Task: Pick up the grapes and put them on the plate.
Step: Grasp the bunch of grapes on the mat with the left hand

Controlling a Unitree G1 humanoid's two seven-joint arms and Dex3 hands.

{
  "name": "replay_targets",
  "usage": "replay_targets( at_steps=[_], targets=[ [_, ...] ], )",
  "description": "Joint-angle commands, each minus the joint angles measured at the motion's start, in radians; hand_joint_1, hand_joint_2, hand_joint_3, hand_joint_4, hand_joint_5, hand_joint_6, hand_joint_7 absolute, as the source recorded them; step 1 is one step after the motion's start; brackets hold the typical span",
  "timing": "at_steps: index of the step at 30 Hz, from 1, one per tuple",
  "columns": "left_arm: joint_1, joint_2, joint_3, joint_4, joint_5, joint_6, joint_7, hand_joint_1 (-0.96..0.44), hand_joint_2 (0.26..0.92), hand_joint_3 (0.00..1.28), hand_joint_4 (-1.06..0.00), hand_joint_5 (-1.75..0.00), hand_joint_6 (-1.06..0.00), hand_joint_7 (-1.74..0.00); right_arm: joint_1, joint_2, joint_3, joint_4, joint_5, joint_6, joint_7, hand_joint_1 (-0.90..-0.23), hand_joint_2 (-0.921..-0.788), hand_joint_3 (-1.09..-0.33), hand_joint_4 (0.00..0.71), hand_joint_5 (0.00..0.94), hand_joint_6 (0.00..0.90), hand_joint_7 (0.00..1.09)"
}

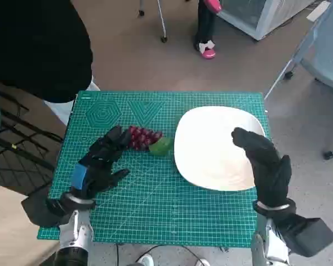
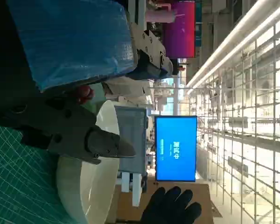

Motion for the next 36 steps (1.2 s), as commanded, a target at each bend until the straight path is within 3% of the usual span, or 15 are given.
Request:
replay_targets(
  at_steps=[1, 28, 32, 36],
  targets=[
    [0.006, 0.008, -0.006, -0.014, 0.008, -0.005, -0.002, -0.25, 0.921, 0.1, -0.3, 0.0, -0.45, 0.0, 0.018, -0.002, -0.005, 0.006, -0.002, 0.013, 0.001, -0.6, -0.921, -0.892, 0.444, 0.002, 0.065, 0.52],
    [-0.014, 0.014, -0.007, -0.001, 0.019, -0.009, 0.007, -0.25, 0.92, 0.08, -0.29, 0.0, -0.44, 0.0, 0.016, 0.0, -0.01, 0.024, -0.001, 0.005, 0.0, -0.601, -0.921, -0.892, 0.445, 0.001, 0.061, 0.52],
    [-0.022, 0.036, -0.021, -0.011, 0.095, -0.057, 0.058, -0.3, 0.913, 0.04, -0.25, 0.0, -0.39, 0.0, 0.016, 0.002, -0.01, 0.023, -0.002, 0.006, -0.002, -0.601, -0.921, -0.892, 0.445, 0.001, 0.061, 0.52],
    [-0.025, 0.111, -0.051, -0.037, 0.335, -0.141, 0.222, -0.4, 0.894, 0.01, -0.15, 0.0, -0.27, 0.0, 0.016, 0.004, -0.009, 0.023, -0.006, 0.002, -0.003, -0.601, -0.921, -0.891, 0.445, 0.001, 0.061, 0.52]
  ],
)
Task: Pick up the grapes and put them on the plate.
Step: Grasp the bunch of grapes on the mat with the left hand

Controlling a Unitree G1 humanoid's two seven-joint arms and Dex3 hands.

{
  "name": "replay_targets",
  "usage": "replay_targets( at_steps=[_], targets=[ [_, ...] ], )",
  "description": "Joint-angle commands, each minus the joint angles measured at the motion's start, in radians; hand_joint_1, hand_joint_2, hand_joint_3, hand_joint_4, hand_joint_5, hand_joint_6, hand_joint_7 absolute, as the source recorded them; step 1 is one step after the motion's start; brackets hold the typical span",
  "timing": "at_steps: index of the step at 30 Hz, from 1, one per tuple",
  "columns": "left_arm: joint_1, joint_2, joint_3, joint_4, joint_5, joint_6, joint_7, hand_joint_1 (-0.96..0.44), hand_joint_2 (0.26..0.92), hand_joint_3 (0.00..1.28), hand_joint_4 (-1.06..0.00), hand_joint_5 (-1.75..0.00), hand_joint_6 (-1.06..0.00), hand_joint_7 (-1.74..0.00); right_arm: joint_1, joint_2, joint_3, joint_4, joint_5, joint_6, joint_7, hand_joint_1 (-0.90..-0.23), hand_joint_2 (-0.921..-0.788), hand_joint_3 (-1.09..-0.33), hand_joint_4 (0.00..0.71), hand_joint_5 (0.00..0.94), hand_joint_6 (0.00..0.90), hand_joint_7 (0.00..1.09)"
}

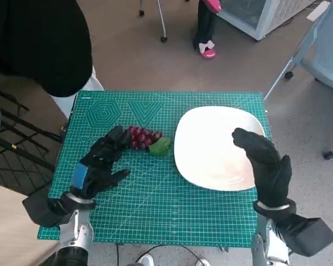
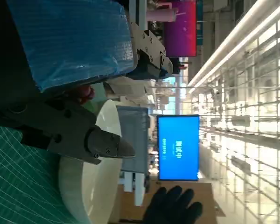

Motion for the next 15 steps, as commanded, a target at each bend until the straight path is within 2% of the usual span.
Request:
replay_targets(
  at_steps=[1, 6, 9, 15],
  targets=[
    [-0.019, 0.103, -0.038, -0.05, 0.277, -0.094, 0.187, -0.43, 0.889, 0.01, -0.13, 0.0, -0.24, 0.0, 0.015, 0.005, -0.004, 0.017, -0.006, 0.002, -0.003, -0.601, -0.921, -0.891, 0.445, 0.001, 0.061, 0.52],
    [-0.027, 0.194, -0.075, -0.111, 0.545, -0.087, 0.366, -0.54, 0.883, 0.0, -0.03, 0.0, -0.14, 0.0, 0.011, 0.006, -0.003, 0.027, -0.01, -0.004, -0.002, -0.601, -0.921, -0.891, 0.446, 0.002, 0.061, 0.52],
    [-0.039, 0.23, -0.101, -0.142, 0.638, -0.051, 0.422, -0.57, 0.873, 0.0, -0.01, 0.0, -0.1, 0.0, 0.01, 0.007, -0.002, 0.032, -0.012, -0.006, -0.002, -0.601, -0.921, -0.891, 0.446, 0.001, 0.06, 0.52],
    [-0.052, 0.267, -0.155, -0.237, 0.805, 0.082, 0.527, -0.54, 0.84, 0.0, 0.0, 0.0, -0.07, 0.0, 0.005, 0.006, -0.001, 0.042, -0.017, -0.013, -0.003, -0.598, -0.921, -0.892, 0.445, 0.001, 0.057, 0.52]
  ],
)
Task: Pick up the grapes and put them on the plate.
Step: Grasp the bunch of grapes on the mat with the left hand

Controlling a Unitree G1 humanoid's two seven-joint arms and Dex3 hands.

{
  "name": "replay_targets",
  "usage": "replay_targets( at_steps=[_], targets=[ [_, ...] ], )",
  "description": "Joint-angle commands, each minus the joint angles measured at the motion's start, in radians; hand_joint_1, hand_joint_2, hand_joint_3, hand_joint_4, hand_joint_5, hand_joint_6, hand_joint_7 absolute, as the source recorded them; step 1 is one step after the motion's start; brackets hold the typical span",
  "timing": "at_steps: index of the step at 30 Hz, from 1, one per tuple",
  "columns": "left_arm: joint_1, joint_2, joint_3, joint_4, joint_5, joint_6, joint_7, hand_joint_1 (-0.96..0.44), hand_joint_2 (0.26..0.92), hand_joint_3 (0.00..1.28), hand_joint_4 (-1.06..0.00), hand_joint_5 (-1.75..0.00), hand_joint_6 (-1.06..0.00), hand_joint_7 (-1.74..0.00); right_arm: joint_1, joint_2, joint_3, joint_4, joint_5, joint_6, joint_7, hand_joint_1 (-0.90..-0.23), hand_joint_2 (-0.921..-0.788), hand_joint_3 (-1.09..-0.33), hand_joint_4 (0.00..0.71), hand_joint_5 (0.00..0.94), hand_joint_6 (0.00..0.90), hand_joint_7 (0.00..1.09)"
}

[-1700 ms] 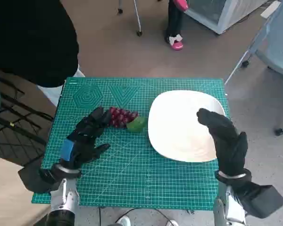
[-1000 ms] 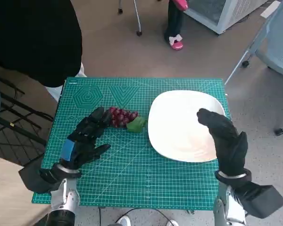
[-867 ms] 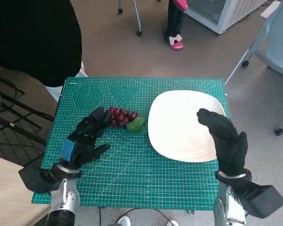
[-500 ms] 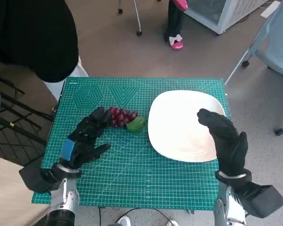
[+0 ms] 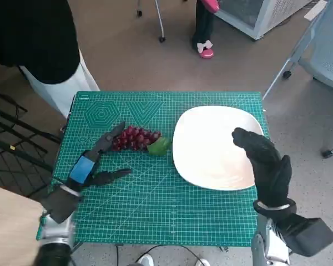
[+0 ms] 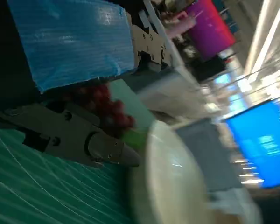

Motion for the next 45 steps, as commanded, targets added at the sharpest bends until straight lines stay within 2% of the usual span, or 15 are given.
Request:
replay_targets(
  at_steps=[1, 10, 18, 34, 45],
  targets=[
    [-0.04, 0.059, -0.068, -0.125, 0.2, 0.115, 0.126, -0.53, 0.834, 0.0, 0.0, 0.0, -0.07, 0.0, 0.007, 0.006, -0.002, 0.037, -0.011, 0.0, -0.003, -0.598, -0.921, -0.893, 0.445, 0.001, 0.057, 0.52],
    [-0.092, 0.076, -0.193, -0.234, 0.42, 0.324, 0.239, -0.43, 0.762, 0.0, 0.0, 0.0, -0.14, -0.03, -0.004, 0.007, -0.002, 0.058, -0.014, -0.015, 0.003, -0.593, -0.921, -0.898, 0.445, 0.001, 0.054, 0.52],
    [-0.171, 0.064, -0.306, -0.224, 0.532, 0.484, 0.254, -0.37, 0.721, 0.0, 0.0, 0.0, -0.17, -0.02, -0.011, 0.004, -0.003, 0.07, -0.007, -0.022, 0.011, -0.595, -0.921, -0.899, 0.445, 0.001, 0.053, 0.52],
    [-0.344, 0.021, -0.477, -0.024, 0.541, 0.631, 0.198, -0.35, 0.722, 0.0, 0.0, 0.0, -0.16, -0.01, -0.008, 0.004, -0.009, 0.062, 0.009, -0.016, 0.02, -0.598, -0.921, -0.896, 0.447, 0.002, 0.069, 0.53],
    [-0.491, -0.032, -0.554, 0.243, 0.524, 0.698, 0.168, -0.29, 0.724, 0.0, 0.0, 0.0, -0.16, 0.0, -0.009, 0.005, -0.011, 0.055, 0.005, -0.016, 0.013, -0.598, -0.921, -0.895, 0.449, 0.003, 0.072, 0.52]
  ],
)
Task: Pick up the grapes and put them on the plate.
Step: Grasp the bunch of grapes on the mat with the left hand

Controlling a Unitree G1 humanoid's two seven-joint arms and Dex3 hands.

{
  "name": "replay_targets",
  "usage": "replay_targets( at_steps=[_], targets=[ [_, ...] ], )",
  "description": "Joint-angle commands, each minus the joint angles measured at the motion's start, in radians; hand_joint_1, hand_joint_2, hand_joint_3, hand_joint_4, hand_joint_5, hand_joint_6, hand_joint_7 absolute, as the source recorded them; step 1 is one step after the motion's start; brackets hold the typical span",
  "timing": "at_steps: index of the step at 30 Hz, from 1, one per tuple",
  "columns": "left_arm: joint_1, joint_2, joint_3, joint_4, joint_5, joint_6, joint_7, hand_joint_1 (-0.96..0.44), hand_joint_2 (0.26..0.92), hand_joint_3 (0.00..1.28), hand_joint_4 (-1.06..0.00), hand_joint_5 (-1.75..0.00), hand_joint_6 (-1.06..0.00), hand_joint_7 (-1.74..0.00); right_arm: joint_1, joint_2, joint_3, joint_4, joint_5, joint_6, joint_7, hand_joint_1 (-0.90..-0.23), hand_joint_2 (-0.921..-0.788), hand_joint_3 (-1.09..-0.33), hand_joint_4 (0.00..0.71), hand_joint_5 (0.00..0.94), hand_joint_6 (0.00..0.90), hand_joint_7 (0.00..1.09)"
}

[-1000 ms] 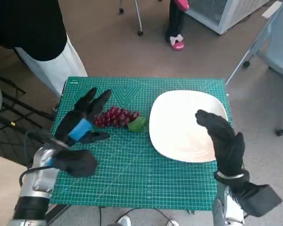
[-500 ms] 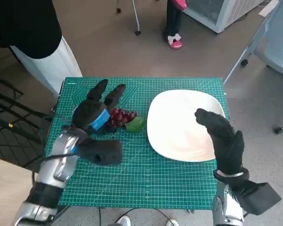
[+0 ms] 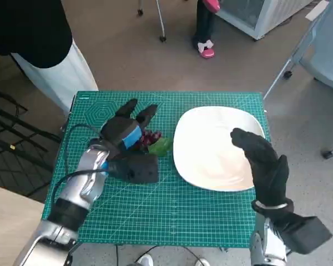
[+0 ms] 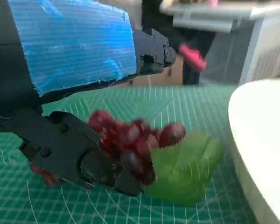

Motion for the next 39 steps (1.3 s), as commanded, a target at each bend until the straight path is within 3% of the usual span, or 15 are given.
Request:
replay_targets(
  at_steps=[1, 11, 21, 39],
  targets=[
    [-0.083, -0.029, -0.043, 0.129, 0.002, 0.045, -0.018, -0.29, 0.724, 0.0, 0.0, 0.0, -0.16, 0.0, 0.014, 0.001, -0.004, 0.001, 0.0, 0.01, -0.002, -0.598, -0.921, -0.895, 0.449, 0.003, 0.072, 0.52],
    [-0.212, -0.093, -0.104, 0.384, -0.026, 0.11, -0.093, -0.31, 0.725, 0.0, 0.0, 0.0, -0.15, 0.0, 0.02, 0.005, -0.001, -0.015, -0.009, 0.014, -0.012, -0.596, -0.921, -0.894, 0.451, 0.003, 0.075, 0.52],
    [-0.256, -0.121, -0.114, 0.531, -0.075, 0.078, -0.087, -0.31, 0.729, 0.0, 0.0, 0.0, -0.14, 0.0, 0.026, 0.004, -0.001, -0.016, -0.007, 0.012, -0.009, -0.595, -0.921, -0.896, 0.454, 0.004, 0.076, 0.52],
    [-0.272, -0.133, -0.149, 0.608, -0.096, 0.051, -0.077, -0.26, 0.737, 0.0, 0.0, 0.0, -0.18, -0.01, 0.033, 0.001, -0.007, -0.031, 0.0, 0.019, -0.008, -0.593, -0.921, -0.903, 0.458, 0.006, 0.077, 0.52]
  ],
)
